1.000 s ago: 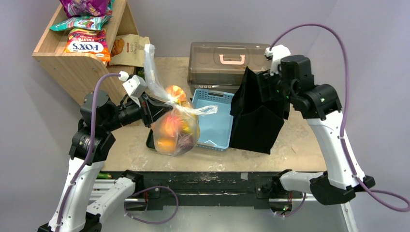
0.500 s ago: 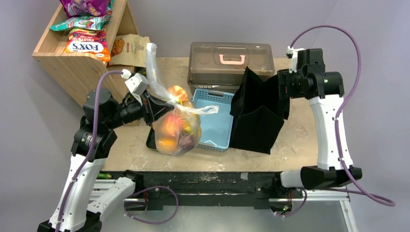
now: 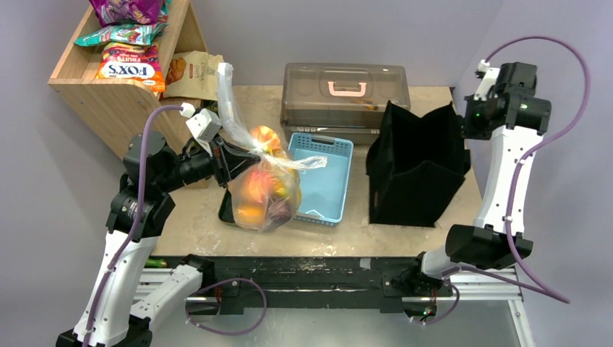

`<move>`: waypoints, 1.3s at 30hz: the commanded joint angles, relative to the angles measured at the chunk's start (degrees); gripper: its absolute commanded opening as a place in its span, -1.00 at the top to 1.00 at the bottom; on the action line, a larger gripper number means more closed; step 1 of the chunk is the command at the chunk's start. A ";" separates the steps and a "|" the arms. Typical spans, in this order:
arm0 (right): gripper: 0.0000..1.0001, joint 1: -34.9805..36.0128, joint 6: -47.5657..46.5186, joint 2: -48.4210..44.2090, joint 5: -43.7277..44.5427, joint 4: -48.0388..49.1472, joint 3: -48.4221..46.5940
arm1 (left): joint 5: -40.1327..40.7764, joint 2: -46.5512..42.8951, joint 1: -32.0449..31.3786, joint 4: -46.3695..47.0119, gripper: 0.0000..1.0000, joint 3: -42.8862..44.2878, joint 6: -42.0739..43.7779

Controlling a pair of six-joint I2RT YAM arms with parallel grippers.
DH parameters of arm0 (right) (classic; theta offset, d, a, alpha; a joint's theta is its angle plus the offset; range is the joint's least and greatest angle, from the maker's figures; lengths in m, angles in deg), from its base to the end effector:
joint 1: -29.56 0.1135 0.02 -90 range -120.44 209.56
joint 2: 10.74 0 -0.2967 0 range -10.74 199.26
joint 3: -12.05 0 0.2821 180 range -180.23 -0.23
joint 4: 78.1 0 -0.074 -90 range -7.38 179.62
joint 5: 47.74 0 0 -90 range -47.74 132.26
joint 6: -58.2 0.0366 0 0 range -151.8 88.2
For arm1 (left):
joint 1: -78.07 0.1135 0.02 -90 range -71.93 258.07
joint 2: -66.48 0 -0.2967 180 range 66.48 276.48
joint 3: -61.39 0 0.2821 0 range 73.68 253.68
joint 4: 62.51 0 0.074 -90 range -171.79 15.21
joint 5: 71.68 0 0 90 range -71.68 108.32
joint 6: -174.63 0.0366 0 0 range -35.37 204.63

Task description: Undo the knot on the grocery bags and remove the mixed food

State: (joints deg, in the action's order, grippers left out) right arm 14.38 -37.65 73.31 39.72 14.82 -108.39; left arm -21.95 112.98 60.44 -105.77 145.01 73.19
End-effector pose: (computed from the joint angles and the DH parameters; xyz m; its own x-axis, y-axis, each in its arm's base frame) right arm 0.2768 -0.0734 0.4904 -0.7667 0.1025 -0.6337 0.1572 0.9871 -0.0305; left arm 0.1282 -0.0656 0.4881 -0.2672 -0.0739 -0.9608 0.8066 0.5284 -0.2650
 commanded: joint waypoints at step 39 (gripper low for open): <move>-0.35 -14.79 -35.93 -26.06 7.56 -9.50 20.24 | -0.64 -0.90 0.49 3.93 1.00 1.22 0.81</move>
State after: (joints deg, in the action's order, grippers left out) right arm -0.44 -72.20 46.74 39.30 6.01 -97.85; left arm -21.95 113.92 60.44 -106.03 144.57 73.28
